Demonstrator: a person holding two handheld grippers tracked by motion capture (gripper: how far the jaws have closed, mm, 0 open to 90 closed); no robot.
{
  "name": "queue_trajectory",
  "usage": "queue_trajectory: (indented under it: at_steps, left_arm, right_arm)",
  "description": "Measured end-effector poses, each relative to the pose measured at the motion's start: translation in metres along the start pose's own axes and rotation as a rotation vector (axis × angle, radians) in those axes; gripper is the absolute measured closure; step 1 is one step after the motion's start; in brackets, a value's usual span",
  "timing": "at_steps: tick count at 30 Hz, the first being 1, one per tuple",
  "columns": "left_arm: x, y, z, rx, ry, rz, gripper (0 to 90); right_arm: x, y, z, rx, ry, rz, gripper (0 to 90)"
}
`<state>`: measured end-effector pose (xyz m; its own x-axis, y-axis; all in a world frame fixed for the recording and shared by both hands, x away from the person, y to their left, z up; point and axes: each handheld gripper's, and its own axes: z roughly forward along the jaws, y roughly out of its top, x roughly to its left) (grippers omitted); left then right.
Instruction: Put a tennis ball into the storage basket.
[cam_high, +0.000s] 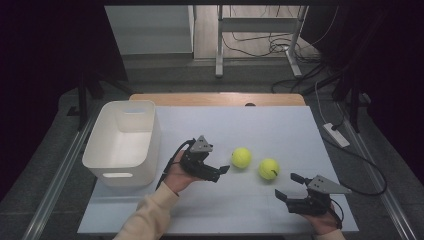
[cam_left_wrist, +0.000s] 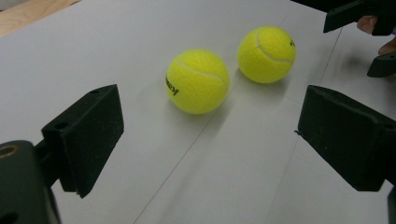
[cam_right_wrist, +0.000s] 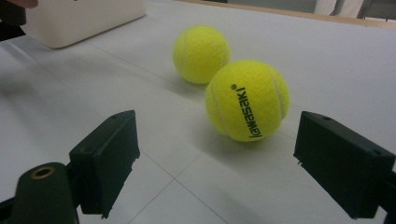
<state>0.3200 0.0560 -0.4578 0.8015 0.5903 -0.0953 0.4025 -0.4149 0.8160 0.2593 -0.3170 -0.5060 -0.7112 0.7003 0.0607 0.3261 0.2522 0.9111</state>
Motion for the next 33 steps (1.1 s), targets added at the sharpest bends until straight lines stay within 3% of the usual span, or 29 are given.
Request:
queue_trajectory:
  at_steps: [33]
  left_arm:
    - [-0.001, 0.023, 0.015, 0.018, -0.003, 0.032, 8.3]
  right_arm:
    - [0.0, 0.0, -0.001, 0.0, -0.001, 0.002, 13.4]
